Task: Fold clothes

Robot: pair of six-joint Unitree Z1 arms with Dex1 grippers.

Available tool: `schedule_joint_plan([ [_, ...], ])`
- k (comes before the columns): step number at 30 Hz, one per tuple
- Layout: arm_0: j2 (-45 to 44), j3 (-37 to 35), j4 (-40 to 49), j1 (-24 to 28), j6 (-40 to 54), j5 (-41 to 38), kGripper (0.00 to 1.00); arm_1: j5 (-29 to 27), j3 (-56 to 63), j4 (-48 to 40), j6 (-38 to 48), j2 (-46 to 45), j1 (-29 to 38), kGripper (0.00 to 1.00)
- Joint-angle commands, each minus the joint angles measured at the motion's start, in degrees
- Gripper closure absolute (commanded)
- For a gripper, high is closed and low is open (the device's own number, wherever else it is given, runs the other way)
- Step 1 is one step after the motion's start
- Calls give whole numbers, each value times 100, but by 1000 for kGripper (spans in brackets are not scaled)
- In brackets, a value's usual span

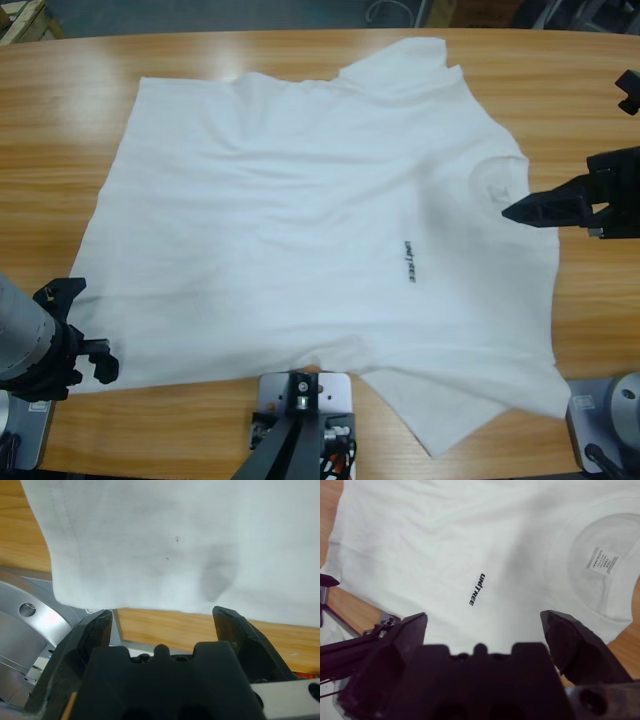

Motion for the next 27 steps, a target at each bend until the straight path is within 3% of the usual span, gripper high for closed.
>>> schedule_joint_plan([
  [1,51,87,-74,84,-57,125,225,54,190,-75,-10,-156,58,73],
  [6,-34,43,-39,1012,187,559,212,54,190,-77,-10,-147,58,73],
  [8,-25,34,-13,1095,215,681,119,52,190,-77,-10,-138,56,69],
  [13,26,25,-14,1543,199,846,128,45,190,-85,-10,-126,58,69],
  [27,469,-89,-9,1490,44,925,124,28,199,-85,-10,-164,58,69],
])
